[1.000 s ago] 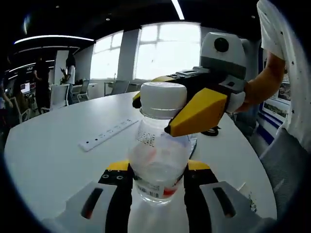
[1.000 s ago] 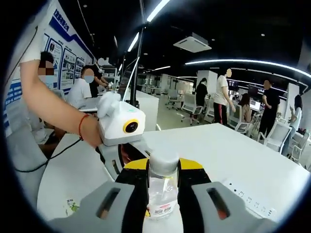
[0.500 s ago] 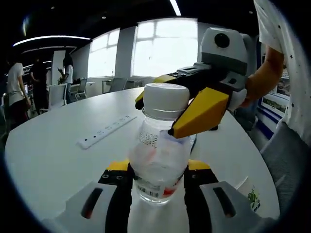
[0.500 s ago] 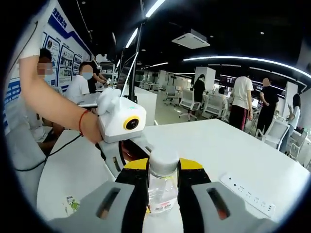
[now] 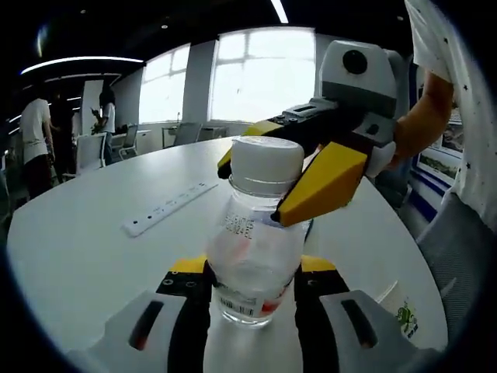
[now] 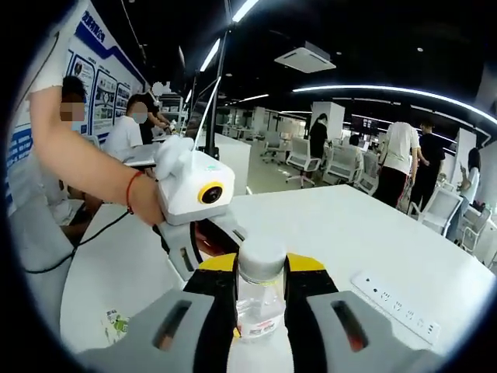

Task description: Arrange the tabletop items into an orderly group along one side of the table until the central work area is clear of visible clutter.

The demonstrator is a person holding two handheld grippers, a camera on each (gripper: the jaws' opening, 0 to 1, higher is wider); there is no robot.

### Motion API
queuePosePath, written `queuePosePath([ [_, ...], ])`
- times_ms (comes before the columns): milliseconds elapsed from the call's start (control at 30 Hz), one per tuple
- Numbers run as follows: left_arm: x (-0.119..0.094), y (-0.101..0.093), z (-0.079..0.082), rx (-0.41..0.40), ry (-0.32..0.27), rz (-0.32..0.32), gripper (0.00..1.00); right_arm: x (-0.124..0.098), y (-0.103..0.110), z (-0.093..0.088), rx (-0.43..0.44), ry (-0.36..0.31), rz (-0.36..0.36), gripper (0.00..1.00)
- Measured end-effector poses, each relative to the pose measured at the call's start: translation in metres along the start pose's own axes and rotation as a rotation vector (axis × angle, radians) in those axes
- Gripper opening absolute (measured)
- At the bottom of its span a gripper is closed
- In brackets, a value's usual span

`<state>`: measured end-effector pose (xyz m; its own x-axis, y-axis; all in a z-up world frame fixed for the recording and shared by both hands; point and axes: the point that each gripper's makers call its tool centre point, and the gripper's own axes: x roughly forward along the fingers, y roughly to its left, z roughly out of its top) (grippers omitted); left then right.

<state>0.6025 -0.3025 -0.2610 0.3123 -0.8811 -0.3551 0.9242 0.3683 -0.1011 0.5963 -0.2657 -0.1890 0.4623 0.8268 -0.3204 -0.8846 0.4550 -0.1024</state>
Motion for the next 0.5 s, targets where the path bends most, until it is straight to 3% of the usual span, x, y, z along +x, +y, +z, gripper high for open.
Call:
queuePosePath([
  [500,0.0000,0.0050,0.0036,-0.019,-0.012,0.022,0.49,-0.0018,-0.0025,-0.0020,0.033,0.017,-0.005,0.22],
])
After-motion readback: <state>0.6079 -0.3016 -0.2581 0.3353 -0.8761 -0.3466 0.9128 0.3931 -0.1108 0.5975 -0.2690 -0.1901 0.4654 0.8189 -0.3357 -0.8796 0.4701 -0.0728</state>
